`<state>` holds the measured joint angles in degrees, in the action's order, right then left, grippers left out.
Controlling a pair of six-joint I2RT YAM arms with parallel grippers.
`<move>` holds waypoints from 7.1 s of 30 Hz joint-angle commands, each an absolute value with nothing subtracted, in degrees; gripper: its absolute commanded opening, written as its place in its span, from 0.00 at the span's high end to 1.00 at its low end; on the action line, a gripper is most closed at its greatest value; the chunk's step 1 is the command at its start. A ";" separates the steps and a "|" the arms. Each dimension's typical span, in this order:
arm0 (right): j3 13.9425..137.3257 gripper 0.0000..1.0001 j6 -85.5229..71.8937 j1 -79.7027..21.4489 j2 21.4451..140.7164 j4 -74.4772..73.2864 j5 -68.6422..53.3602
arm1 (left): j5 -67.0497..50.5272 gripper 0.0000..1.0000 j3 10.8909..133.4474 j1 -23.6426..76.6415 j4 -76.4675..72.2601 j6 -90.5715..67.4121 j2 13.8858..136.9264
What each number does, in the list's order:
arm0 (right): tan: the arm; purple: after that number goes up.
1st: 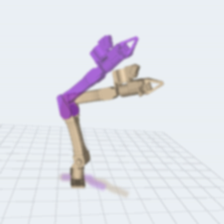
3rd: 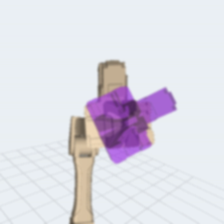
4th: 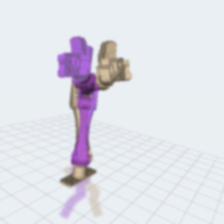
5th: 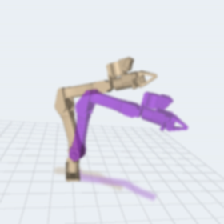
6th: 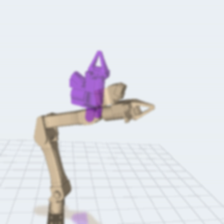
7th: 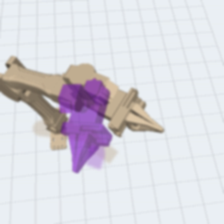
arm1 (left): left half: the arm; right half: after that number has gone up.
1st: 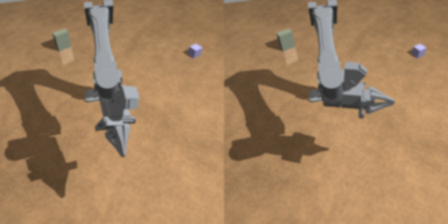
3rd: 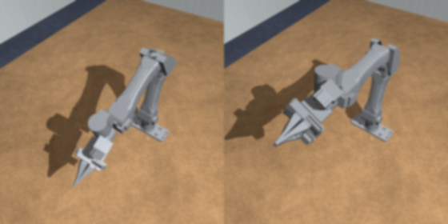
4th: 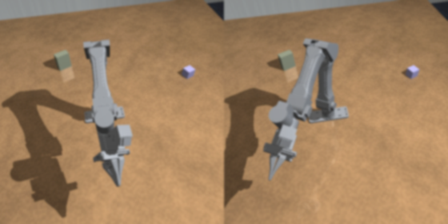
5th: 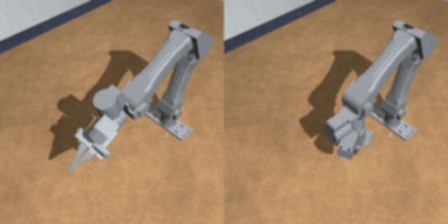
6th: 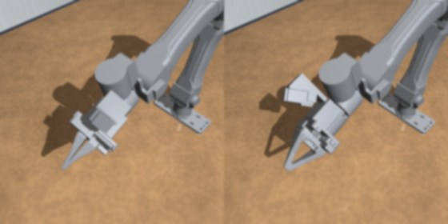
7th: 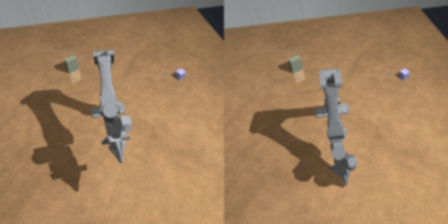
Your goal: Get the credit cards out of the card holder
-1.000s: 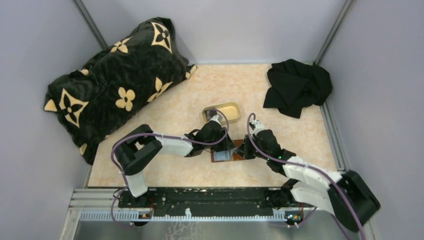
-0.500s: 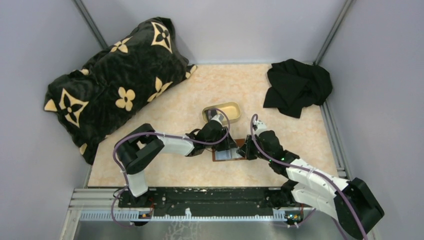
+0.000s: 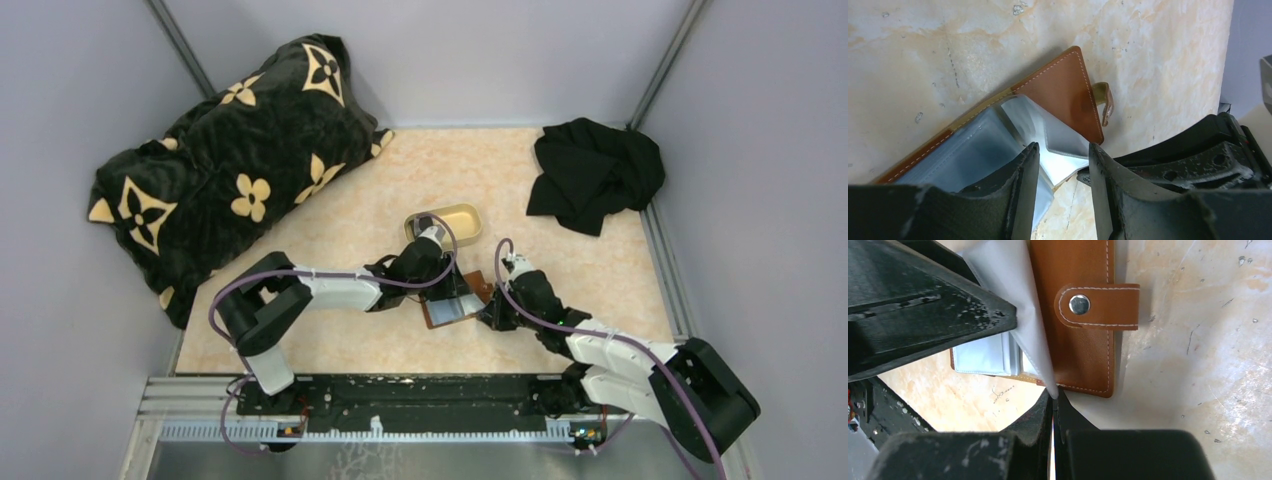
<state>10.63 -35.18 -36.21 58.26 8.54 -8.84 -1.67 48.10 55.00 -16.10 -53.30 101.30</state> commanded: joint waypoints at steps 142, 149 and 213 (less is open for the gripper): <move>20.26 1.00 -31.27 -32.34 80.33 18.82 -17.64 | -10.31 0.58 43.77 48.30 -16.51 -42.26 96.16; 19.49 1.00 -31.69 -32.34 80.83 20.14 -17.67 | -14.72 0.58 43.75 48.83 -20.75 -44.78 96.65; 28.43 1.00 -26.54 -29.79 78.57 11.76 -14.67 | -21.27 1.00 49.04 51.69 -25.15 -46.92 101.03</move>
<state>25.78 -29.10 -30.39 81.34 13.45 -16.62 -20.45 46.68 51.37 -25.61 -47.77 99.13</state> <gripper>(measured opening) 0.004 0.005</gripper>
